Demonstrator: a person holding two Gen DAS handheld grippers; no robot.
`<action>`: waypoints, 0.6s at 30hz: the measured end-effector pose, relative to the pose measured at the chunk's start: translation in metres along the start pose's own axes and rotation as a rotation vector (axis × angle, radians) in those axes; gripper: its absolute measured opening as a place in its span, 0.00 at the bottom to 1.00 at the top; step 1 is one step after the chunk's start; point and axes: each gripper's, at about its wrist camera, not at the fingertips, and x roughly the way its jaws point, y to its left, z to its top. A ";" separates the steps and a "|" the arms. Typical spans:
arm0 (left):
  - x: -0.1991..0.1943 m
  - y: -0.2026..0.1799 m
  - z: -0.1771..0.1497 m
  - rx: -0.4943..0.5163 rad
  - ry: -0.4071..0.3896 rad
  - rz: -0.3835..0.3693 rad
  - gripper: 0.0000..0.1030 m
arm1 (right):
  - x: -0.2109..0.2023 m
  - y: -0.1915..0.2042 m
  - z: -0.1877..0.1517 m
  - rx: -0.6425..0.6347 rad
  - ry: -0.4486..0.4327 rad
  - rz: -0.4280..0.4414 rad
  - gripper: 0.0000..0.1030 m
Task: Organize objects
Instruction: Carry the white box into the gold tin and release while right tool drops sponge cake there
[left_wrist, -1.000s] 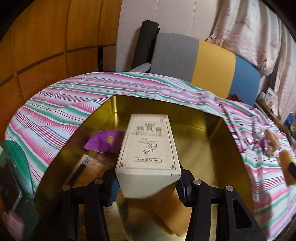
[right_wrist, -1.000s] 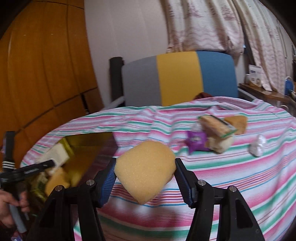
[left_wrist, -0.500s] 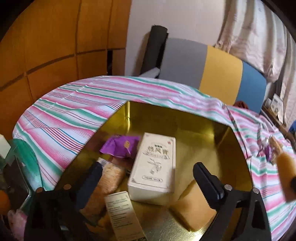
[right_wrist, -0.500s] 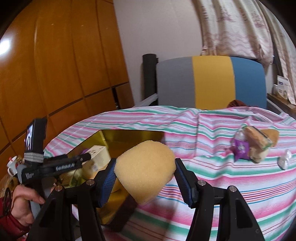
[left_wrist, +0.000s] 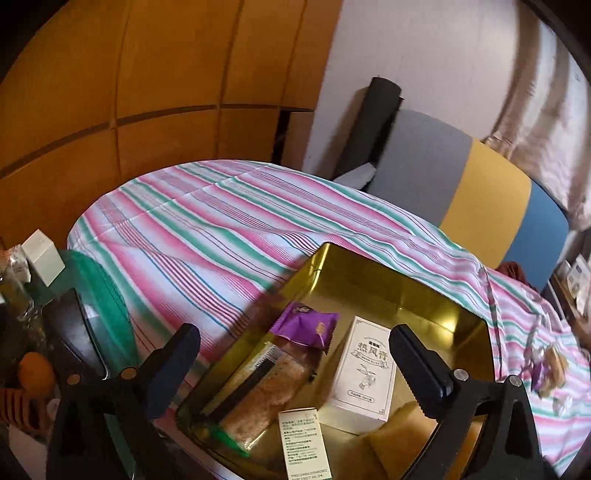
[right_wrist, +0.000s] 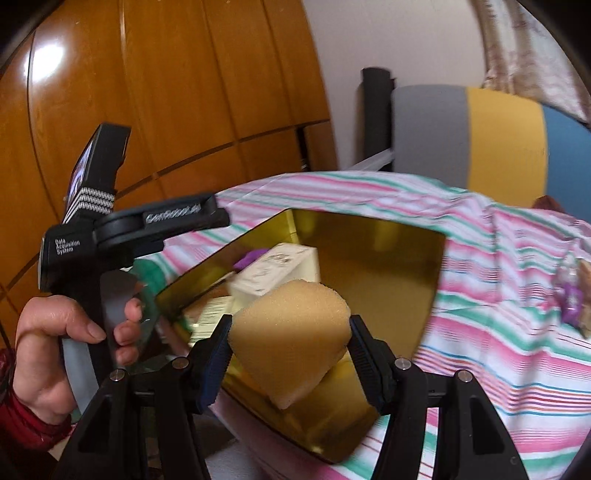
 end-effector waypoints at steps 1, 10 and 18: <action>-0.001 0.002 0.001 -0.008 -0.004 -0.001 1.00 | 0.007 0.005 0.001 -0.004 0.021 0.019 0.60; -0.007 0.011 0.006 -0.036 -0.023 0.008 1.00 | 0.055 0.016 0.005 0.081 0.181 0.209 0.61; -0.011 0.006 0.007 -0.026 -0.027 -0.002 1.00 | 0.082 -0.018 0.006 0.264 0.224 0.131 0.68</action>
